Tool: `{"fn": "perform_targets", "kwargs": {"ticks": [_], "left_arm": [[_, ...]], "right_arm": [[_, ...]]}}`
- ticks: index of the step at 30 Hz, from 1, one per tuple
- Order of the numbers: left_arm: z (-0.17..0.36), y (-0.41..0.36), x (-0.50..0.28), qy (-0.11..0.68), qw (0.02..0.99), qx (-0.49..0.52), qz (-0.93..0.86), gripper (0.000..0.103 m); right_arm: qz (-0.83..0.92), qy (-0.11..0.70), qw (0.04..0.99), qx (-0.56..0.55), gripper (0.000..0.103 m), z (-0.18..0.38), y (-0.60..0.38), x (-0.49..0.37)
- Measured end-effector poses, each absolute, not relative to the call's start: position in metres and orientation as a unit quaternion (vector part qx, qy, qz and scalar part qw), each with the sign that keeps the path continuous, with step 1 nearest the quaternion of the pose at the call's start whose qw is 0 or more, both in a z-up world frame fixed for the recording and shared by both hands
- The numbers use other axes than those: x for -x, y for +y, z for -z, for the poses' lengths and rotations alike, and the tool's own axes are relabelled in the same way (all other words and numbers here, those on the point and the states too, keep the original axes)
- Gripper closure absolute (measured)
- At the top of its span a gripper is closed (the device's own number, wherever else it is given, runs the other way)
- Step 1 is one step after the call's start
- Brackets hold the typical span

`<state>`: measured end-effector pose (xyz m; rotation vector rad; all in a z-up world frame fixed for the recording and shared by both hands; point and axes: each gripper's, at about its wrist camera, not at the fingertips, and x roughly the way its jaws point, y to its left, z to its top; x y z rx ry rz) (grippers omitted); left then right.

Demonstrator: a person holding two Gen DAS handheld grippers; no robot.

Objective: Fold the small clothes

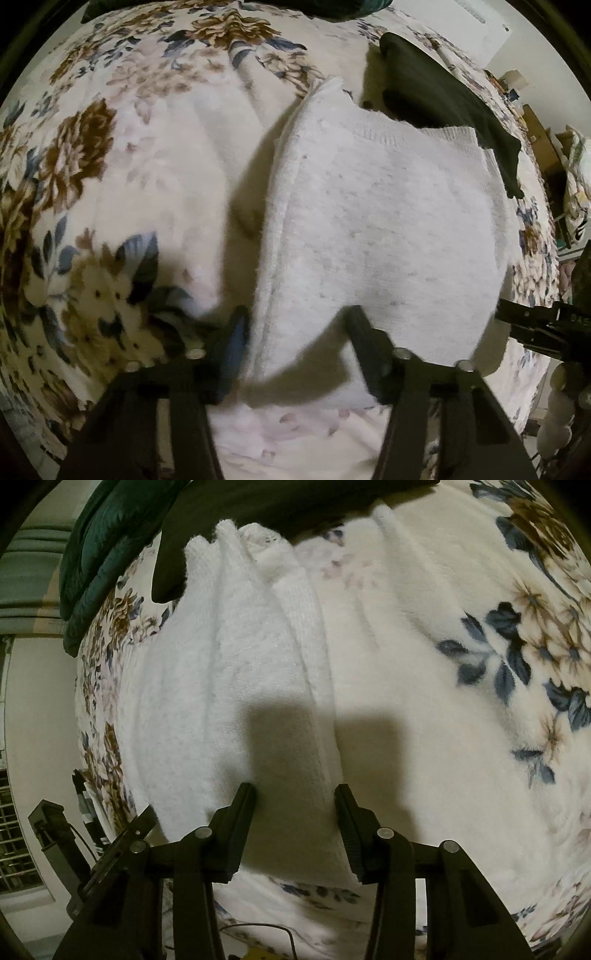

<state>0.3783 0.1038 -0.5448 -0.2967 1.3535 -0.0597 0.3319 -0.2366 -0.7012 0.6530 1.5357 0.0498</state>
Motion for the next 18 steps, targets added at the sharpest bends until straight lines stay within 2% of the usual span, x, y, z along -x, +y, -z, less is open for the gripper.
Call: {"fn": "perform_targets", "kwargs": {"ticks": [1,3,4,5,8,10,14,18], "left_arm": [[0.545,0.103,-0.379,0.622,0.769,0.14,0.033,0.075],[0.54,0.102,-0.379,0.617,0.773,0.142,0.041,0.085],[0.535,0.103,-0.379,0.61,0.777,0.146,0.045,0.09],[0.527,0.105,-0.379,0.601,0.783,0.154,0.05,0.091],[0.517,0.112,-0.38,0.593,0.786,0.165,0.052,0.093],[0.523,0.124,-0.379,0.598,0.783,0.168,0.047,0.096],[0.542,0.137,-0.378,0.625,0.757,0.184,0.05,0.096],[0.516,0.13,-0.389,0.628,0.755,0.17,0.078,0.086]], "right_arm": [[-0.022,0.681,0.672,-0.29,0.058,0.701,-0.237,-0.332],[-0.022,0.678,0.675,-0.291,0.065,0.701,-0.234,-0.331],[-0.023,0.673,0.682,-0.287,0.077,0.698,-0.233,-0.331],[-0.026,0.667,0.69,-0.281,0.087,0.695,-0.231,-0.33],[-0.026,0.649,0.706,-0.28,0.093,0.679,-0.232,-0.328],[-0.009,0.646,0.709,-0.281,0.094,0.673,-0.238,-0.325],[0.023,0.668,0.682,-0.298,0.097,0.689,-0.254,-0.32],[-0.019,0.689,0.681,-0.248,0.092,0.685,-0.239,-0.334]]}}
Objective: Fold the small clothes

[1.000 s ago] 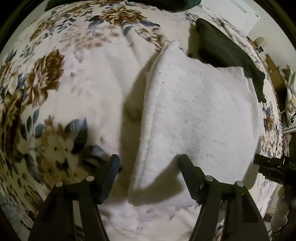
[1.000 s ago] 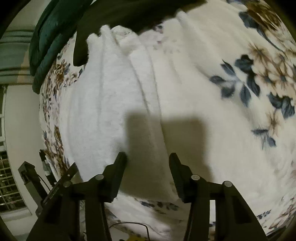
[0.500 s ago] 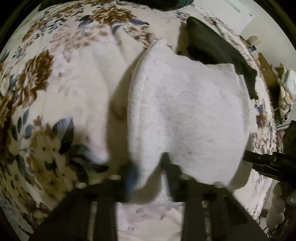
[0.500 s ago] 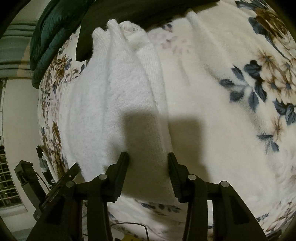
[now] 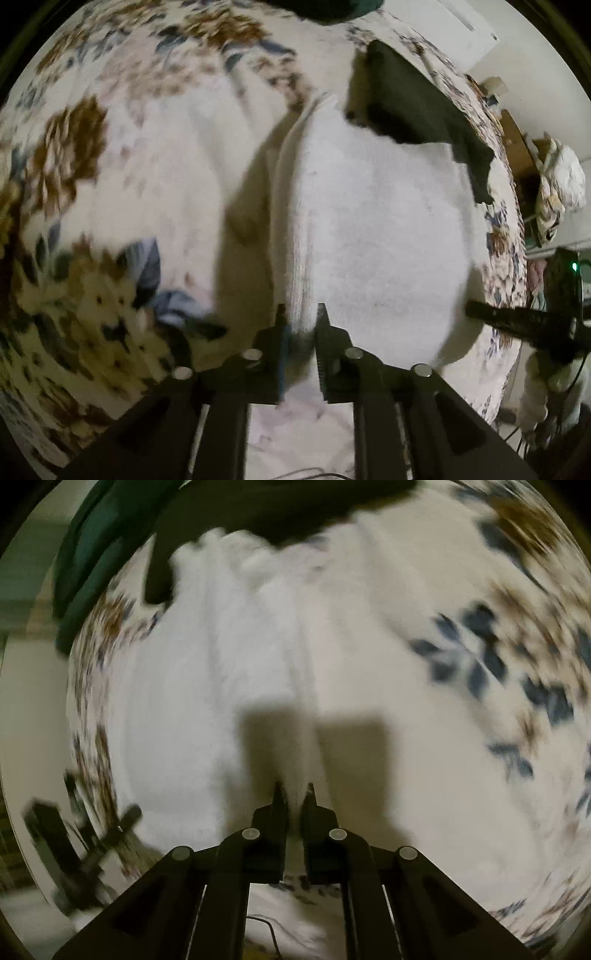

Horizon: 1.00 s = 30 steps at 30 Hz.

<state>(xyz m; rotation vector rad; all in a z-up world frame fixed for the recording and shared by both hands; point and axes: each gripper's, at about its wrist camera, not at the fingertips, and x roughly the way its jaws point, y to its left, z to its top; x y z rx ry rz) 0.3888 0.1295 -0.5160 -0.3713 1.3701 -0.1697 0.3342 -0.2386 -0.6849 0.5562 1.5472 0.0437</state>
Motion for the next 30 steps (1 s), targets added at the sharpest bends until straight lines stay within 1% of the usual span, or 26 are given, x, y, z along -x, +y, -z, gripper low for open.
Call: {"fn": "perform_targets", "kwargs": {"ticks": [1,2,3,4,6,9,12,14,15,16,17,18,19,20,26,28,30], "left_arm": [[0.51,0.13,-0.394,0.622,0.76,0.169,0.083,0.084],[0.504,0.131,-0.403,0.614,0.765,0.173,0.087,0.082],[0.501,0.132,-0.411,0.608,0.77,0.175,0.086,0.073],[0.5,0.132,-0.423,0.599,0.777,0.172,0.083,0.062],[0.499,0.13,-0.452,0.583,0.794,0.153,0.076,0.057],[0.506,0.109,-0.498,0.581,0.802,0.11,0.081,0.057],[0.514,0.09,-0.532,0.582,0.806,0.056,0.09,0.057],[0.521,0.076,-0.546,0.583,0.807,0.015,0.094,0.059],[0.524,0.069,-0.549,0.58,0.808,-0.001,0.1,0.082],[0.528,0.064,-0.551,0.585,0.803,-0.014,0.109,0.101],[0.528,0.062,-0.552,0.586,0.802,-0.018,0.113,0.101],[0.526,0.061,-0.551,0.58,0.806,-0.02,0.118,0.101],[0.522,0.062,-0.549,0.572,0.811,-0.021,0.118,0.101],[0.516,0.065,-0.546,0.565,0.816,-0.016,0.118,0.101],[0.481,0.101,-0.538,0.528,0.843,0.049,0.09,0.101],[0.48,0.109,-0.547,0.529,0.842,0.068,0.085,0.101],[0.491,0.113,-0.559,0.537,0.837,0.079,0.076,0.101]], "right_arm": [[-0.024,0.691,0.68,-0.244,0.09,0.682,-0.239,-0.339],[-0.03,0.689,0.68,-0.249,0.083,0.676,-0.244,-0.348],[-0.03,0.681,0.686,-0.254,0.077,0.671,-0.249,-0.356],[-0.03,0.674,0.693,-0.254,0.069,0.667,-0.252,-0.362],[-0.023,0.658,0.713,-0.24,0.068,0.657,-0.258,-0.384],[-0.025,0.641,0.737,-0.213,0.068,0.65,-0.26,-0.424],[-0.029,0.643,0.744,-0.179,0.068,0.651,-0.252,-0.462],[-0.028,0.652,0.742,-0.154,0.068,0.654,-0.247,-0.482],[-0.024,0.657,0.74,-0.141,0.068,0.657,-0.244,-0.491],[-0.021,0.66,0.739,-0.135,0.068,0.66,-0.239,-0.495],[-0.019,0.664,0.736,-0.13,0.068,0.664,-0.237,-0.498],[-0.017,0.666,0.735,-0.125,0.07,0.666,-0.235,-0.499],[-0.014,0.66,0.741,-0.122,0.089,0.665,-0.234,-0.497],[-0.009,0.651,0.75,-0.119,0.098,0.663,-0.232,-0.496],[0.005,0.609,0.78,-0.144,0.098,0.634,-0.235,-0.478],[0.006,0.599,0.786,-0.149,0.099,0.626,-0.237,-0.476],[0.009,0.593,0.791,-0.15,0.099,0.621,-0.239,-0.477]]}}
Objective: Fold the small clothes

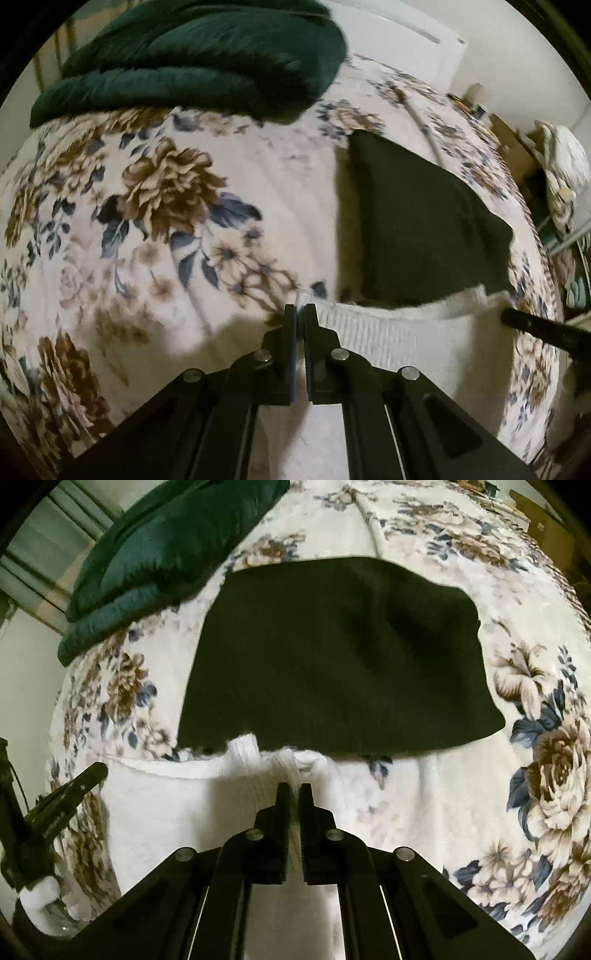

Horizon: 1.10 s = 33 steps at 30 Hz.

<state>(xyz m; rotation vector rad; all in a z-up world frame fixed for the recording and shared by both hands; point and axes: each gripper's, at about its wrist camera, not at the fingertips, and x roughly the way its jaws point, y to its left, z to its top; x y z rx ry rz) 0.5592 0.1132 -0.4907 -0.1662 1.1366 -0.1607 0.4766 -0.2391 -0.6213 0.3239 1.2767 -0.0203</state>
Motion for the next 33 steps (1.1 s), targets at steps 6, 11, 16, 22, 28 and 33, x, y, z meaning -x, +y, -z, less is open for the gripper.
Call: {"fn": "perform_targets", "kwargs": {"ticks": [6,11,16,22,28,33], "left_arm": [[0.561,0.115,-0.589,0.599,0.795,0.077,0.056,0.101],[0.569,0.11,-0.576,0.617,0.779,0.078,0.088,0.097],[0.549,0.149,-0.543,0.618,0.752,0.201,0.109,0.078],[0.54,0.177,-0.446,0.611,0.74,0.26,0.105,0.06],[0.552,0.168,-0.364,0.625,0.716,0.289,0.112,0.06],[0.559,0.15,-0.362,0.612,0.727,0.291,0.113,0.06]], "right_arm": [[0.053,0.619,0.769,-0.153,0.099,0.662,-0.248,-0.503],[0.058,0.649,0.746,-0.134,0.099,0.696,-0.248,-0.509],[0.013,0.671,0.717,-0.188,0.078,0.691,-0.26,-0.499],[-0.04,0.659,0.686,-0.307,0.059,0.675,-0.288,-0.425],[-0.055,0.667,0.649,-0.362,0.059,0.689,-0.285,-0.32],[-0.073,0.67,0.635,-0.379,0.059,0.711,-0.266,-0.276]]}}
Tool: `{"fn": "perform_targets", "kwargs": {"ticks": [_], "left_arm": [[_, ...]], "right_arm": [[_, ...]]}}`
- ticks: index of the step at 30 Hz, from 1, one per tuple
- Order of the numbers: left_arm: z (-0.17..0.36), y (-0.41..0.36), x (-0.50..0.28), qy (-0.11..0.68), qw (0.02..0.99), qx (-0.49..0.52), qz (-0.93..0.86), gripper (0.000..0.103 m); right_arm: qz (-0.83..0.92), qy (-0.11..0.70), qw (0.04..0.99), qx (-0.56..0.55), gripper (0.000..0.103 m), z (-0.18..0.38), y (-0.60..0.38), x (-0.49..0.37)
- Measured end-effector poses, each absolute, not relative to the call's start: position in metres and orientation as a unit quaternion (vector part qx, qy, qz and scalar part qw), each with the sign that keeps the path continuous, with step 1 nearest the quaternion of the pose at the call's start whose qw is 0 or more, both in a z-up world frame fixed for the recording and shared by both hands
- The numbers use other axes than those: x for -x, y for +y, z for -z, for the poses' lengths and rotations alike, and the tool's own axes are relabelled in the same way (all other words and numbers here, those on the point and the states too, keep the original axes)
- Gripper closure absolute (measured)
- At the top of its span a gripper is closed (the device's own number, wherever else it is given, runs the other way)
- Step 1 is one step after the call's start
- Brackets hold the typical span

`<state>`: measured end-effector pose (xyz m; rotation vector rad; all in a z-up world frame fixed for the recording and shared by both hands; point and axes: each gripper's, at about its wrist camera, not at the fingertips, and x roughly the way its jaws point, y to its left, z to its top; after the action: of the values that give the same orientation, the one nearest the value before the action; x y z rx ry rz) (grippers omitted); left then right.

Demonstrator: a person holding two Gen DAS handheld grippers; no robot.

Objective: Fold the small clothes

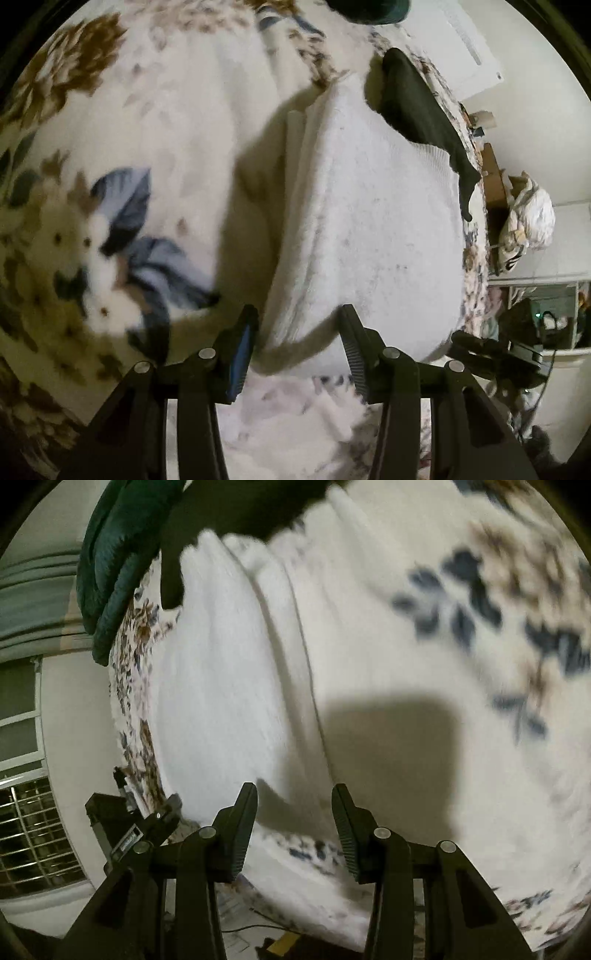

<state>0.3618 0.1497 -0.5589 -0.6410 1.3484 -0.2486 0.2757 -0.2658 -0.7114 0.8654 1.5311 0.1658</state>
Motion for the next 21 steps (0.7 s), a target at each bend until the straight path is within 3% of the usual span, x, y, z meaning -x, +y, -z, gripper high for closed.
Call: {"fn": "perform_targets", "kwargs": {"ticks": [2,3,5,9,12,15,17,18,19,20,21], "left_arm": [[0.556,0.141,-0.368,0.607,0.74,0.269,0.11,0.066],[0.554,0.141,-0.369,0.602,0.744,0.268,0.111,0.09],[0.542,0.143,-0.371,0.592,0.758,0.257,0.098,0.092],[0.554,0.164,-0.368,0.596,0.755,0.263,0.081,0.095],[0.585,0.174,-0.363,0.628,0.723,0.277,0.077,0.096],[0.569,0.178,-0.365,0.623,0.726,0.28,0.082,0.091],[0.554,0.181,-0.37,0.612,0.727,0.295,0.096,0.084],[0.548,0.183,-0.37,0.606,0.731,0.298,0.096,0.072],[0.545,0.185,-0.374,0.598,0.734,0.304,0.101,0.057],[0.545,0.187,-0.379,0.59,0.736,0.313,0.108,0.05],[0.548,0.188,-0.386,0.584,0.737,0.323,0.108,0.045]], "right_arm": [[-0.08,0.672,0.644,-0.357,0.059,0.718,-0.25,-0.273],[-0.084,0.67,0.65,-0.349,0.06,0.72,-0.247,-0.271],[-0.073,0.663,0.663,-0.339,0.09,0.717,-0.243,-0.269],[-0.026,0.66,0.681,-0.315,0.097,0.699,-0.254,-0.272],[0.016,0.683,0.663,-0.306,0.097,0.718,-0.263,-0.273],[-0.011,0.7,0.642,-0.313,0.095,0.731,-0.259,-0.277],[-0.036,0.699,0.639,-0.318,0.088,0.723,-0.26,-0.285],[-0.045,0.699,0.636,-0.325,0.081,0.721,-0.264,-0.287],[-0.05,0.696,0.636,-0.329,0.057,0.718,-0.27,-0.29],[-0.053,0.687,0.643,-0.334,0.04,0.713,-0.276,-0.292],[-0.059,0.675,0.651,-0.343,0.035,0.711,-0.283,-0.296]]}}
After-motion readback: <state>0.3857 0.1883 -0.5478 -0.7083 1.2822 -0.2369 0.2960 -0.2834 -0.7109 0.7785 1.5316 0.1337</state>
